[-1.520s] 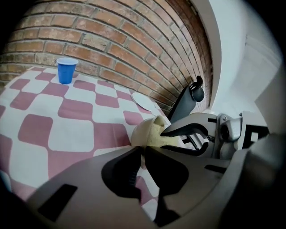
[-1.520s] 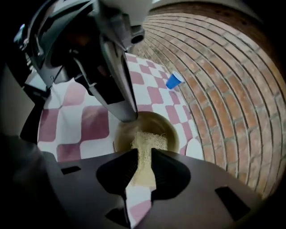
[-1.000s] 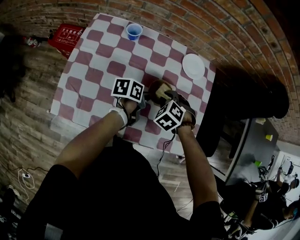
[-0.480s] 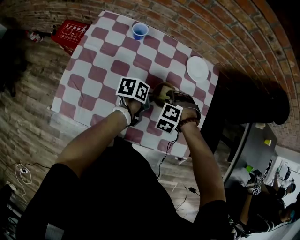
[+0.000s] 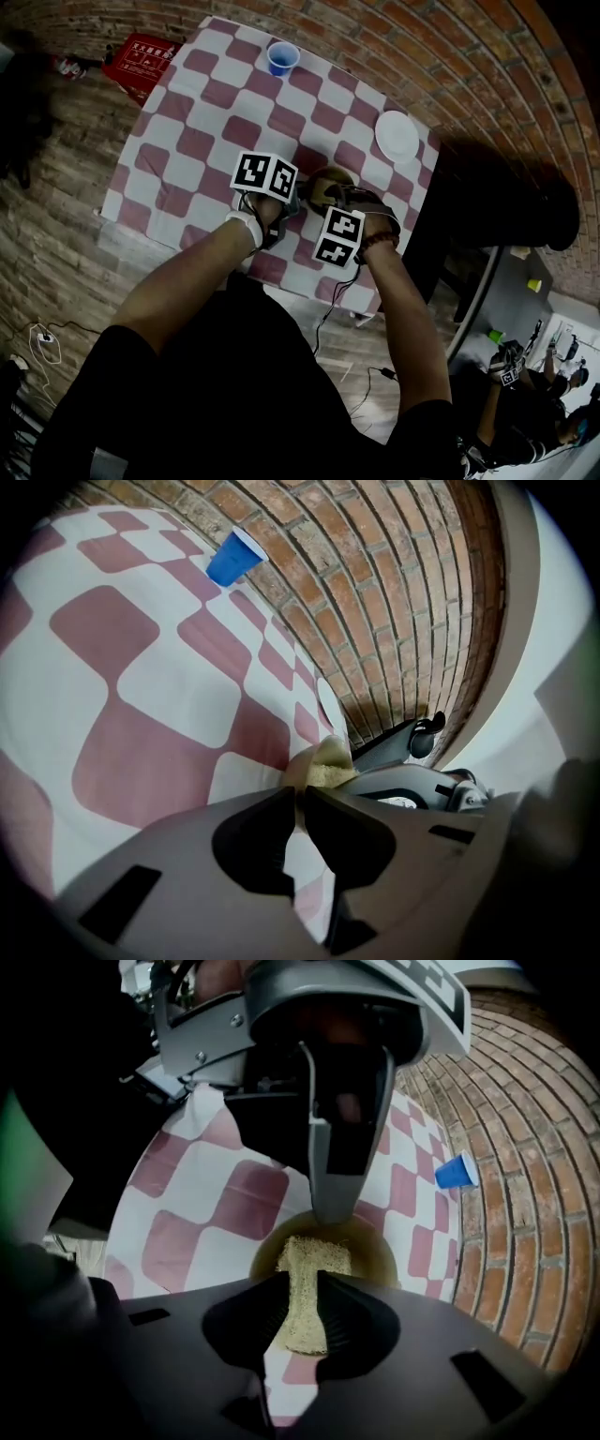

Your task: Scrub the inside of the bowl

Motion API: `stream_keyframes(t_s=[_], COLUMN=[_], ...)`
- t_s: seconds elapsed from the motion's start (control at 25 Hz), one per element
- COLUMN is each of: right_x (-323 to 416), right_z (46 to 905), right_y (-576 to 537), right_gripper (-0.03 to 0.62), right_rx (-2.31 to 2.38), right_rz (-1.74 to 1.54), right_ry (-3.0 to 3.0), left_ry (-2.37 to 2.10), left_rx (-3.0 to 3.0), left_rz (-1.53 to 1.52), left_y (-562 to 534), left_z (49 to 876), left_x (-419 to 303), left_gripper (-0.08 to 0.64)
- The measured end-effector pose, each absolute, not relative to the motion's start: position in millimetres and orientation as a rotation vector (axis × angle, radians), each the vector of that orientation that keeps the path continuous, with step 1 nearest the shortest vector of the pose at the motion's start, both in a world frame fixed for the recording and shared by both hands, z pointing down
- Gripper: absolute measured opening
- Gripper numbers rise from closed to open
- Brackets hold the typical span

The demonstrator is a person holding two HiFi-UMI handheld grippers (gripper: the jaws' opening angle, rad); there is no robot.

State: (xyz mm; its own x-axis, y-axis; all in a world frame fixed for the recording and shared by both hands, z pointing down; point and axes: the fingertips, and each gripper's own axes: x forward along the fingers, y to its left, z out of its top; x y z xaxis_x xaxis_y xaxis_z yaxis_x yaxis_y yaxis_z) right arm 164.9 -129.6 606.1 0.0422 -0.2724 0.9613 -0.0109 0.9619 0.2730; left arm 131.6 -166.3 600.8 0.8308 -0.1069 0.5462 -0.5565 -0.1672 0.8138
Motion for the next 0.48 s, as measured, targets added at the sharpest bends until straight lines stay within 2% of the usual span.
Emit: stream_keyframes(t_s=[0.24, 0.48], right_x=[182, 157], right_z=[606, 599], right_y=[-148, -155], right_gripper=[0.103, 0.103], right_rx=[0.253, 0.432], right_rz=[-0.351, -0.124], right_ry=[-1.369, -1.586], left_ry=[-0.513, -0.53], left_rx=[1.726, 1.7], left_rz=[0.441, 0.436], left_y=[-165, -166], left_z=[599, 603], left_x=[136, 132], left_gripper=[0.044, 0.044])
